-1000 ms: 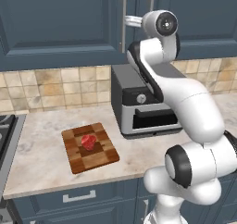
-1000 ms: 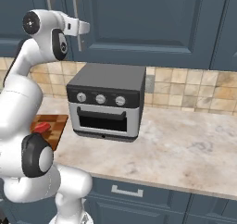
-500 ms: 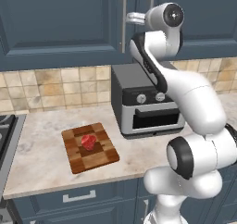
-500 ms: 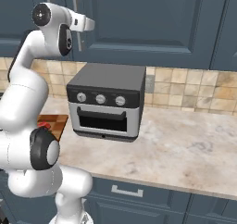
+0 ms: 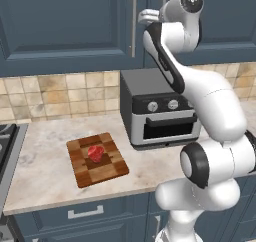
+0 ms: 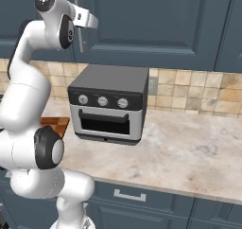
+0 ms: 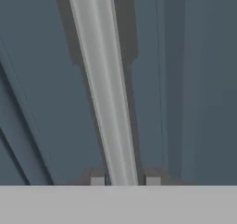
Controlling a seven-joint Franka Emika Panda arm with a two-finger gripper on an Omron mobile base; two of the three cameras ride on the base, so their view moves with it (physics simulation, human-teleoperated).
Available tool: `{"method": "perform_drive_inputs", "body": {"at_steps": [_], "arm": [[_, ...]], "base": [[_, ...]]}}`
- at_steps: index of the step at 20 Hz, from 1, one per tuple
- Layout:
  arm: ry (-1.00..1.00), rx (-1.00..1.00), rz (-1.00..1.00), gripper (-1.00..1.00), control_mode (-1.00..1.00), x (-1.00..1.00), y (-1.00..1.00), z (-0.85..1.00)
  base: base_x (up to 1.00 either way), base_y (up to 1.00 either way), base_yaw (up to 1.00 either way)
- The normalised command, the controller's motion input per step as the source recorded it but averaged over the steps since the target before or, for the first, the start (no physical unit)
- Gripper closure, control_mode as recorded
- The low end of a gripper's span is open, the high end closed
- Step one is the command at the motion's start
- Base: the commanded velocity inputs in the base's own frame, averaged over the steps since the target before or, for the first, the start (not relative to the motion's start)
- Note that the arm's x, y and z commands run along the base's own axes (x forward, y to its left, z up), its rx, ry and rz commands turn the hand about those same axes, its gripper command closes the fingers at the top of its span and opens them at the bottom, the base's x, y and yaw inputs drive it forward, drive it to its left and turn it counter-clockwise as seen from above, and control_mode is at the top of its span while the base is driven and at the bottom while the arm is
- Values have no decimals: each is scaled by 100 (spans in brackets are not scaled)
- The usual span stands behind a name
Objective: Open the cabinet, retrieve the rolling pin, and place it next to the meat on the cutting board to prepare for tenderizing.
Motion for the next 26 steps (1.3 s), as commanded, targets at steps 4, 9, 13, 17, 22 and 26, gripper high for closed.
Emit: {"method": "perform_drive_inputs", "body": {"at_steps": [4,9,13,17,22,26], "arm": [[5,0,3,100,-100,19,0,-5],[4,0,7,100,-100,7,-1,0],[1,0,6,100,-100,-13,-32,0],[0,0,10,100,-100,-26,-68,0],[0,2,15,100,-100,-35,-92,-6],[0,8,14,100,-100,-49,-100,-8]], "base": [[0,0,0],[0,0,0],[0,0,0],[0,0,0],[0,0,0],[0,0,0]]}}
